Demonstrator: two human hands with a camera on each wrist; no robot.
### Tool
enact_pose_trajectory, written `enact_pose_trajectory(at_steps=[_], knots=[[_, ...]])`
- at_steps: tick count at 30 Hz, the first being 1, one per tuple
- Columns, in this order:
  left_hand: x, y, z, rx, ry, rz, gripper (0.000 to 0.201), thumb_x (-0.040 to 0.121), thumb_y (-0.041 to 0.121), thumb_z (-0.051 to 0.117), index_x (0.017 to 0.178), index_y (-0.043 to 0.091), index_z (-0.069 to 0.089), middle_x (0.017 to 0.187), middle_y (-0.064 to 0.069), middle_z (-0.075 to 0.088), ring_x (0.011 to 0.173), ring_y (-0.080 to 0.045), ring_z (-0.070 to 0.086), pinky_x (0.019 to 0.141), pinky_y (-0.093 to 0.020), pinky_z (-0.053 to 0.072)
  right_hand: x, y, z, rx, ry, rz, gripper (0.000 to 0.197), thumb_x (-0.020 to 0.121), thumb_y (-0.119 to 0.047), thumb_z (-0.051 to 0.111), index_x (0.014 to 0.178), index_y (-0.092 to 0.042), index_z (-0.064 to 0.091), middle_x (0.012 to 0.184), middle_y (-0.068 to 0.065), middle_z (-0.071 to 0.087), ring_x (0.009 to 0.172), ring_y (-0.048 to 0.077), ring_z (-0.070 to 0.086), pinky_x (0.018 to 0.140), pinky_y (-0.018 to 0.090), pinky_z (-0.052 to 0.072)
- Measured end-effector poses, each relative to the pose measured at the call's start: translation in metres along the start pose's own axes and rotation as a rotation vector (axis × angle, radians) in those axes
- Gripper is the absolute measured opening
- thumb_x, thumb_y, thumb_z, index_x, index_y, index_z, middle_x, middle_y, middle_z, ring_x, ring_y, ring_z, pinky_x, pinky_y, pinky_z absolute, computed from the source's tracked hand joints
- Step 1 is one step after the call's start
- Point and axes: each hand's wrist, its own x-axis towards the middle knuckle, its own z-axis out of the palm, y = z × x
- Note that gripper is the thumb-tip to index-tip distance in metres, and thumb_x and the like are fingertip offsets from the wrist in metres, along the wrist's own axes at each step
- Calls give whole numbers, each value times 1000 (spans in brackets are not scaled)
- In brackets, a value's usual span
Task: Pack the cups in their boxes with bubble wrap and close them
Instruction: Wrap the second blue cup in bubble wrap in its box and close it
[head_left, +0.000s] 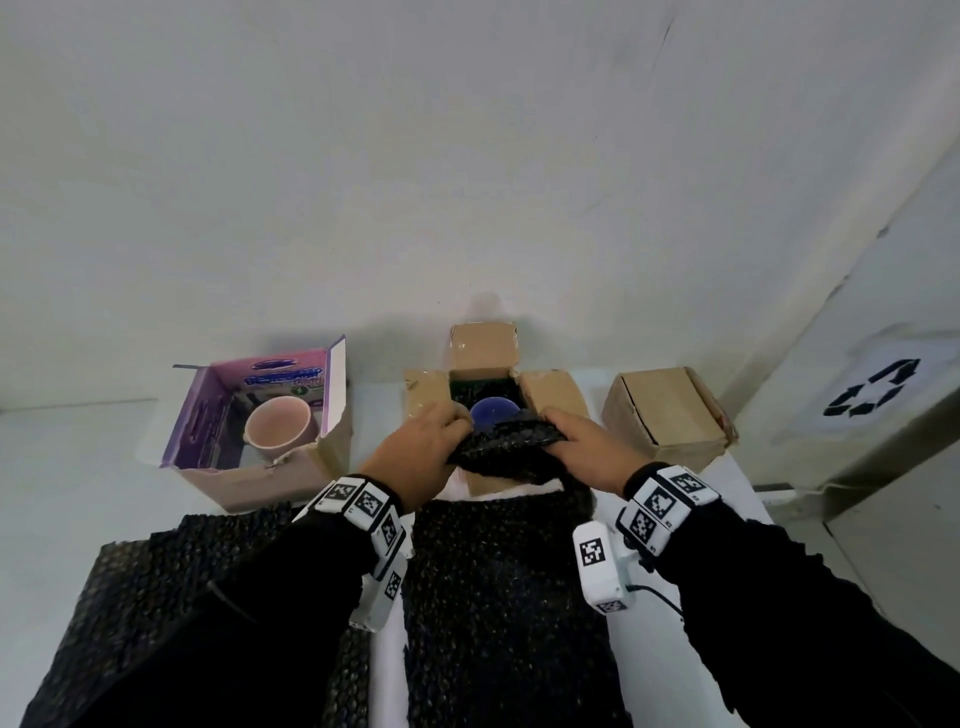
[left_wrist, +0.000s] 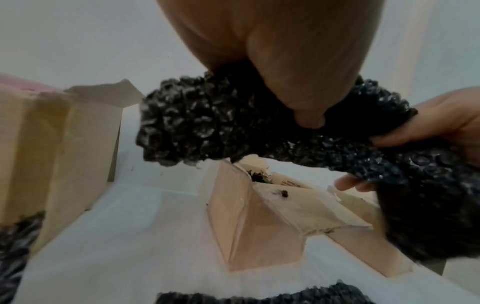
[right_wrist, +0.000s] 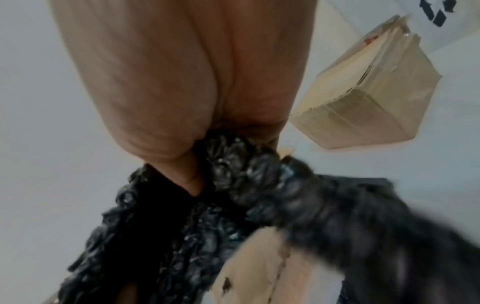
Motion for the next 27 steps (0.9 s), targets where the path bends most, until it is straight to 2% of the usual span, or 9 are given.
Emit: enact_pose_trajectory(at_steps=[6, 9, 11, 14, 16, 18, 21, 23, 27], knots=[[15, 8, 9, -31, -124, -247, 23, 91, 14, 49, 114, 12, 45, 88, -14, 63, 74, -35, 60, 60, -45, 48, 17, -2, -17, 104, -21, 40, 23, 96, -19, 56, 119, -16, 58, 97, -5, 63, 90, 11, 58, 75, 20, 43], [16, 15, 11, -81, 4, -168, 36, 94, 53, 39, 113, 23, 42, 74, -3, 58, 62, -22, 55, 52, -33, 40, 27, 5, -27, -11, -129, 32, 47, 77, -39, 78, 118, -23, 62, 103, -8, 69, 95, 7, 63, 84, 20, 49], [20, 16, 15, -115, 28, -182, 47, 92, 66, 18, 103, 28, 42, 71, 3, 50, 61, -18, 50, 53, -31, 36, 36, 10, -33, -205, -178, 22, 42, 76, -34, 80, 112, -20, 64, 102, -2, 70, 94, 14, 64, 85, 29, 50], [29, 6, 34, -57, -92, -310, 46, 98, 54, 20, 101, 20, 50, 89, -1, 53, 79, -24, 56, 63, -33, 37, 48, 16, -41, -264, -161, 32, 12, 85, -16, 66, 90, -21, 56, 86, 1, 67, 84, 23, 67, 77, 33, 50], [32, -2, 45, -45, -148, -366, 35, 101, 44, 31, 110, 17, 51, 103, -5, 52, 87, -27, 56, 67, -36, 41, 54, 16, -43, -224, -202, 24, 14, 89, -12, 59, 85, -22, 50, 76, 0, 66, 70, 16, 65, 64, 24, 48], [34, -7, 48, -41, -142, -412, 30, 101, 39, 37, 114, 16, 52, 108, -5, 52, 88, -28, 57, 66, -36, 42, 59, 16, -41, -223, -279, 18, 14, 93, -19, 59, 86, -25, 49, 76, -6, 59, 63, 5, 55, 57, 16, 38], [37, -14, 45, 22, -102, -434, 28, 99, 35, 44, 117, 17, 54, 109, -4, 55, 88, -27, 58, 63, -34, 41, 65, 17, -35, -153, -344, 7, 30, 88, -41, 66, 111, -26, 55, 93, -14, 58, 81, -1, 54, 66, 14, 38], [39, -16, 40, -8, -28, -432, 27, 98, 30, 48, 122, 19, 52, 110, -4, 56, 84, -27, 58, 60, -33, 41, 73, 20, -32, 25, -289, 42, 39, 89, -52, 58, 118, -26, 53, 94, -15, 58, 79, -1, 54, 69, 18, 40], [46, -22, 31, -65, 136, -364, 29, 85, 9, 60, 113, 16, 55, 107, -7, 56, 86, -30, 56, 59, -43, 51, 91, 26, -35, 17, -54, 11, 8, 98, -28, 51, 101, -22, 47, 90, -1, 60, 69, 8, 51, 65, 25, 38]])
